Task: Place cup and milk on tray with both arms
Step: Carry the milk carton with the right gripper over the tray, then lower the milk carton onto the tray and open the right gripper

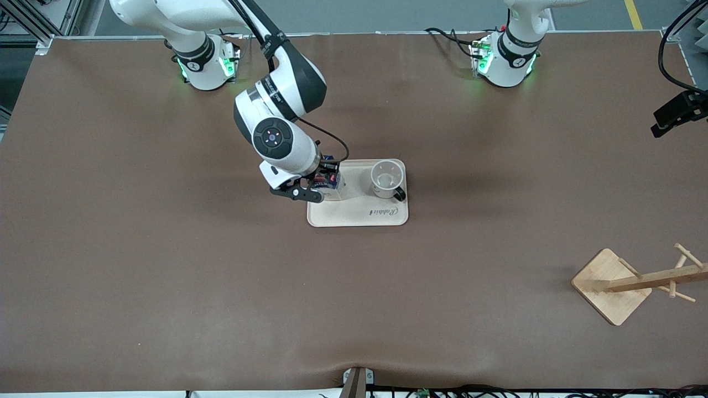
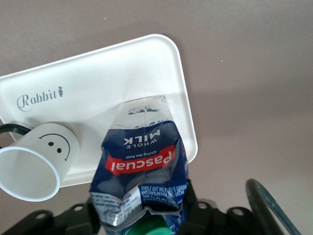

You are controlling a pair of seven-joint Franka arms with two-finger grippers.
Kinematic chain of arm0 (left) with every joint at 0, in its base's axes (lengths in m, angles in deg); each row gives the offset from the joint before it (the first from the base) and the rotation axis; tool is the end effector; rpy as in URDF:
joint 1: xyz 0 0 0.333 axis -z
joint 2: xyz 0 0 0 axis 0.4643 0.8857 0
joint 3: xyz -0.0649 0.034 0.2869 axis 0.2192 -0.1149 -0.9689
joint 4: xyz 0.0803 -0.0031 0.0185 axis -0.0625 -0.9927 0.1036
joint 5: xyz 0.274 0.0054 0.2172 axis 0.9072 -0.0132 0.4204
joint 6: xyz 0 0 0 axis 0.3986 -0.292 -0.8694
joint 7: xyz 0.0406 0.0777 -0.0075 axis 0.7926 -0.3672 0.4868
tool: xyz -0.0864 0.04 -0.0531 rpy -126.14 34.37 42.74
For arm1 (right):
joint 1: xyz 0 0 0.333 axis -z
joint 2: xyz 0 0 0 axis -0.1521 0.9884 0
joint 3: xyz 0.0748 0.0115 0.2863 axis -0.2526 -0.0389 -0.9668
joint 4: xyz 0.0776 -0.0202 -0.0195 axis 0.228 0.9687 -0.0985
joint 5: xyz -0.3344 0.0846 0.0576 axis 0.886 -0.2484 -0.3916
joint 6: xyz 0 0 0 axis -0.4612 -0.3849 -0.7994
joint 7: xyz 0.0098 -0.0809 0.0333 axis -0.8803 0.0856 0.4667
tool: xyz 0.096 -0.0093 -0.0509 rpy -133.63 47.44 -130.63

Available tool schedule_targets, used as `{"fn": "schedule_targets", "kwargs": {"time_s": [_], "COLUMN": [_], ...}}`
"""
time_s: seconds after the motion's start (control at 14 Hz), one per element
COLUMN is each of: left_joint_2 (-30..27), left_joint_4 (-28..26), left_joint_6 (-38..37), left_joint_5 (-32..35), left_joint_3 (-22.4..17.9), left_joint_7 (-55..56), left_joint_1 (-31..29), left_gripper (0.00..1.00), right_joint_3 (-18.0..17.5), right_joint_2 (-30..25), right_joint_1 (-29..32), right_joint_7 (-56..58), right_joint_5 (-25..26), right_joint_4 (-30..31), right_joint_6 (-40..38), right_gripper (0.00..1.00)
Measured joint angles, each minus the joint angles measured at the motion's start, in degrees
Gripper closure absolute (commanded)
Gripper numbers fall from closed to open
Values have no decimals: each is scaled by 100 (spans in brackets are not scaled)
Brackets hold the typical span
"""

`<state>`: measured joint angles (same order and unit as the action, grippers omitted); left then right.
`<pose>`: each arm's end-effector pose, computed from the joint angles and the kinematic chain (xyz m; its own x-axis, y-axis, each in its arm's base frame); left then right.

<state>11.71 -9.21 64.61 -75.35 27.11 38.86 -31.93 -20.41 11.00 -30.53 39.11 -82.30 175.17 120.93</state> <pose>0.4902 0.0247 0.6404 0.9932 0.1108 0.0365 0.1134 -0.9904 -0.0788 0.4718 0.3832 0.3423 0.9389 -0.1994 -0.2804 -0.2188 -0.9750 -0.0392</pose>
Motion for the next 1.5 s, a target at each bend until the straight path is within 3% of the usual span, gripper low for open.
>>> {"fn": "schedule_targets", "kwargs": {"time_s": [0.5,0.71,1.0,1.29,1.5], "left_joint_2": [12,-13,-138,-187,-187], "left_joint_4": [5,3,-101,-200,-209], "left_joint_6": [3,-29,-82,-69,-69], "left_joint_5": [0,0,-71,-247,-260], "left_joint_3": [-29,-48,-48,-41,113], "left_joint_7": [0,1,18,127,418], "left_joint_1": [-37,-58,-53,-52,-55], "left_gripper": [0,0,0,0,0], "right_joint_3": [3,5,105,153,182], "right_joint_2": [36,31,7,-18,-59], "right_joint_1": [-3,-5,40,553,885], "right_joint_7": [-4,-4,-4,-4,-4], "right_joint_5": [55,55,60,60,70], "right_joint_4": [-17,-324,-971,-1818,-2170], "right_joint_6": [-1,-154,-806,-2371,-2904], "right_gripper": [0,0,0,0,0]}}
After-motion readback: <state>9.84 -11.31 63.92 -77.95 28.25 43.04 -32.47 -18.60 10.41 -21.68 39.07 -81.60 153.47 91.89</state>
